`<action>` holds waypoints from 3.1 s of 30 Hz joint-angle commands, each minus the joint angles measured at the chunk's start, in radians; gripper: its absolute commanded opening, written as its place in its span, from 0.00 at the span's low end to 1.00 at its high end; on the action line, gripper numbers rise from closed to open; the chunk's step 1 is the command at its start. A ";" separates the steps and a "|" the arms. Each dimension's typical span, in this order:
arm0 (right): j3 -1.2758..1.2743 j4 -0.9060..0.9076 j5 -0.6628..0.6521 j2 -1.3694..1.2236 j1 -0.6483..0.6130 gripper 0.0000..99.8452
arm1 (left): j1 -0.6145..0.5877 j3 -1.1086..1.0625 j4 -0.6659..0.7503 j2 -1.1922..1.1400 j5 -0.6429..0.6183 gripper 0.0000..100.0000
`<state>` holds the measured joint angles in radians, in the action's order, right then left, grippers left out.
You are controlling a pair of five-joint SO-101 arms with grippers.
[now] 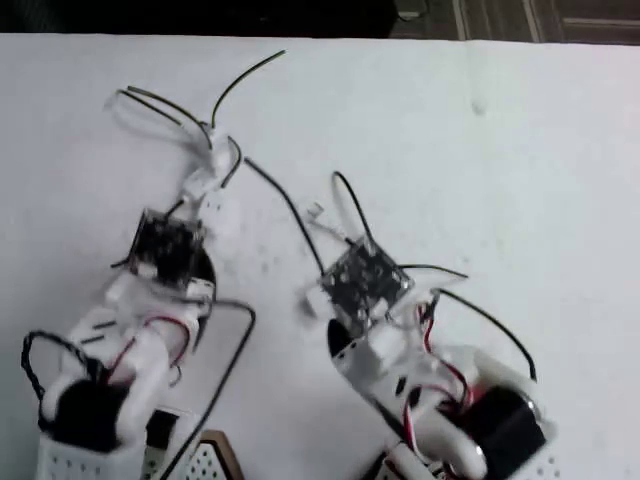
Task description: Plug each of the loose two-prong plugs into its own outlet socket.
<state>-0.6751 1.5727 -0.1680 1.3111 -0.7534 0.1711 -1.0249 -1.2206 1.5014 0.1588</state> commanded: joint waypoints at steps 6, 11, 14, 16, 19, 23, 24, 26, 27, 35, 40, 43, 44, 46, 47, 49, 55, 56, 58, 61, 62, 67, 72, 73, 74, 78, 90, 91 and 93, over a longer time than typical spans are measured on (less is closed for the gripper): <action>0.044 -0.039 0.034 0.041 -0.116 0.02 | 0.254 -0.057 0.037 0.165 -0.071 0.05; 0.028 -0.090 0.035 0.038 -0.116 0.02 | 0.378 -0.118 0.100 0.216 -0.068 0.05; -0.041 -0.122 0.034 0.038 -0.150 0.02 | 0.424 -0.135 0.112 0.228 -0.068 0.05; -0.087 -0.143 0.032 0.038 -0.171 0.02 | 0.441 -0.135 0.115 0.234 -0.066 0.05; -0.129 -0.179 0.028 0.038 -0.177 0.02 | 0.441 -0.135 0.110 0.248 -0.066 0.05; -0.173 -0.203 0.026 0.038 -0.179 0.02 | 0.443 -0.135 0.107 0.282 -0.064 0.05; -0.183 -0.206 0.026 0.038 -0.179 0.02 | 0.443 -0.133 0.107 0.292 -0.064 0.05; -0.196 -0.209 0.026 0.038 -0.179 0.02 | 0.444 -0.133 0.107 0.309 -0.060 0.05; -0.199 -0.214 0.026 0.038 -0.179 0.02 | 0.456 -0.133 0.106 0.314 -0.046 0.05; -0.199 -0.220 0.025 0.036 -0.179 0.02 | 0.664 -0.137 0.014 0.315 0.031 0.05; -0.199 -0.219 0.025 0.036 -0.176 0.02 | 0.653 -0.137 0.005 0.315 0.064 0.02; -0.196 -0.213 0.025 0.036 -0.173 0.02 | 0.567 -0.130 0.003 0.317 0.064 0.03; -0.195 -0.208 0.025 0.036 -0.173 0.02 | 0.524 -0.129 0.003 0.317 0.066 0.03; -0.192 -0.199 0.025 0.038 -0.168 0.02 | 0.435 -0.121 0.017 0.317 0.068 0.03; -0.192 -0.199 0.025 0.038 -0.150 0.02 | 0.389 -0.114 0.018 0.317 0.068 0.03; -0.192 -0.205 0.025 0.038 -0.084 0.02 | 0.303 -0.092 0.018 0.317 0.068 0.04; -0.195 -0.217 -0.064 0.036 0.222 0.02 | 0.147 -0.077 -0.028 0.314 0.066 0.23; -0.198 -0.225 -0.066 0.036 0.268 0.02 | 0.137 -0.078 -0.034 0.312 0.069 0.22; -0.199 -0.232 -0.066 0.036 0.337 0.02 | 0.128 -0.080 -0.044 0.300 0.069 0.22; -0.199 -0.234 -0.060 0.036 0.407 0.02 | 0.127 -0.080 -0.037 0.189 0.091 0.24; -0.199 -0.234 -0.058 0.036 0.421 0.02 | 0.127 -0.075 -0.028 0.131 0.104 0.24; -0.244 -0.263 -0.066 0.036 0.499 0.02 | 0.136 0.006 0.011 -0.205 0.176 0.25; -0.316 -0.341 -0.068 0.036 0.638 0.02 | 0.168 0.123 0.025 -0.478 0.242 0.28; -0.328 -0.354 -0.072 0.036 0.668 0.02 | 0.180 0.137 0.041 -0.522 0.242 0.29; -0.342 -0.364 -0.089 0.036 0.699 0.02 | 0.189 0.146 0.064 -0.568 0.242 0.29; -0.419 -0.433 -0.115 0.036 0.782 0.02 | 0.240 0.152 0.193 -0.774 0.242 0.29; -0.459 -0.478 -0.121 0.036 0.852 0.02 | 0.375 0.221 0.440 -1.225 0.239 0.29; -0.459 -0.476 -0.121 0.038 0.852 0.02 | 0.378 0.244 0.440 -1.259 0.239 0.29; -0.460 -0.475 -0.121 0.038 0.852 0.02 | 0.380 0.302 0.419 -1.336 0.239 0.29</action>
<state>-1.1400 1.1139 -0.2816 1.3387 0.0905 0.5378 -0.8209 -0.8002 0.2417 0.3920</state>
